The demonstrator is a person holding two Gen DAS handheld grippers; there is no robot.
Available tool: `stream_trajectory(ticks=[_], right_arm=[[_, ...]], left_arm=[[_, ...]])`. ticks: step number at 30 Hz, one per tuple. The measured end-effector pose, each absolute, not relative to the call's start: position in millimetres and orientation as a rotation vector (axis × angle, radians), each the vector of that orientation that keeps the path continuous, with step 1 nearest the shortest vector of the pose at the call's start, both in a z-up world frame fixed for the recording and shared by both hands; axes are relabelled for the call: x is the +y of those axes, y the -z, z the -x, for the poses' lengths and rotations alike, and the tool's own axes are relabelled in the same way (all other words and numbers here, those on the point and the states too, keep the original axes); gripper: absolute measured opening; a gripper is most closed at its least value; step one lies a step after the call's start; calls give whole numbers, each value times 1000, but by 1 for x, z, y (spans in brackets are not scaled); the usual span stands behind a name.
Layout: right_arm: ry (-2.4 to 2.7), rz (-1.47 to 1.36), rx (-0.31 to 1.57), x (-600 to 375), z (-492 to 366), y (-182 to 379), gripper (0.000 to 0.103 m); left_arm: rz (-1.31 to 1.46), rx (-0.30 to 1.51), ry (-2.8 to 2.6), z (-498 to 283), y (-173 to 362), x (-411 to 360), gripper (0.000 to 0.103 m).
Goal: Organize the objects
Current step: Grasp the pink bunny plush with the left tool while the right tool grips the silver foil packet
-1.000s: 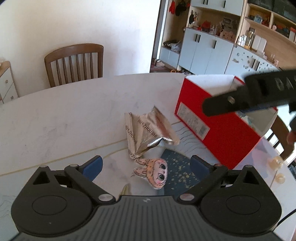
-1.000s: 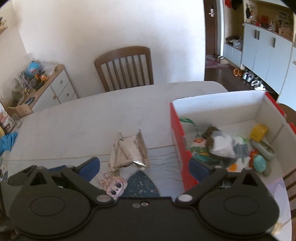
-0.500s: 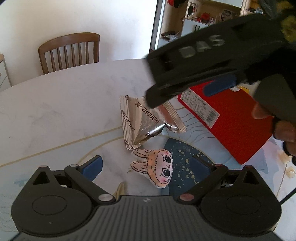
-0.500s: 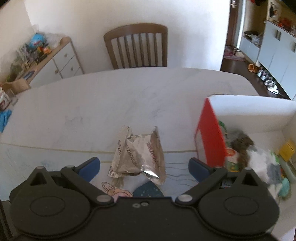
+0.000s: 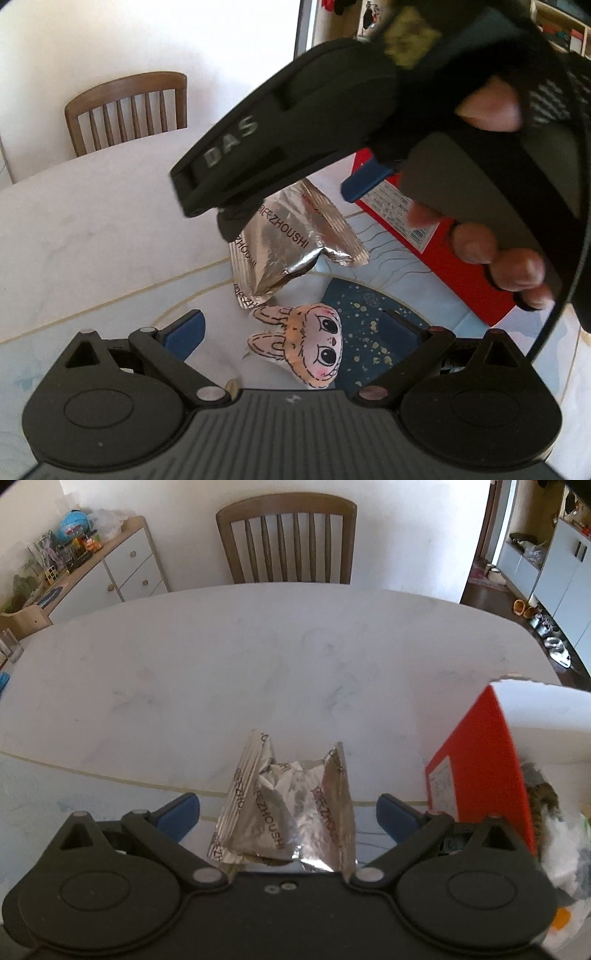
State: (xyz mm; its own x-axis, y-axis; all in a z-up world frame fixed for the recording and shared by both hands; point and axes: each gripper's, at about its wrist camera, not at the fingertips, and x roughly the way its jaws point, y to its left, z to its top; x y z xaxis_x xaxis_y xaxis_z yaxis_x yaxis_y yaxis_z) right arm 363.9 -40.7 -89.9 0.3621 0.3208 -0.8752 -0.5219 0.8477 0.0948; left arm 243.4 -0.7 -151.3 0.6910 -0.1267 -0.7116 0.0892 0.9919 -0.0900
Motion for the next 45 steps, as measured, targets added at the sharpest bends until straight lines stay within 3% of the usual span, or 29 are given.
stream_trajectory(ticks=[6,13,17,23,27,33,45], right_arm=[[-551,218,1114,-39,-369,103,102],[-554,240,1147,-39,-367,119,99],[-558,243,1161,-40,-363,127,91],[-556,244,1163,-41,-359,134,82],[-562,254,1149,-43,-355,132,67],[-573,230,1143,-45,-355,124,54],[-567,184,1122,-55,-353,98,50]], left_arm=[[35,802,140,-247,156,-4,98],[26,811,148,-247,160,-6,80],[34,818,146,-246,160,-6,66],[37,819,135,-245,159,-5,54],[37,817,138,-244,159,-5,53],[62,833,127,-243,157,-2,50],[99,810,123,-235,132,7,48]])
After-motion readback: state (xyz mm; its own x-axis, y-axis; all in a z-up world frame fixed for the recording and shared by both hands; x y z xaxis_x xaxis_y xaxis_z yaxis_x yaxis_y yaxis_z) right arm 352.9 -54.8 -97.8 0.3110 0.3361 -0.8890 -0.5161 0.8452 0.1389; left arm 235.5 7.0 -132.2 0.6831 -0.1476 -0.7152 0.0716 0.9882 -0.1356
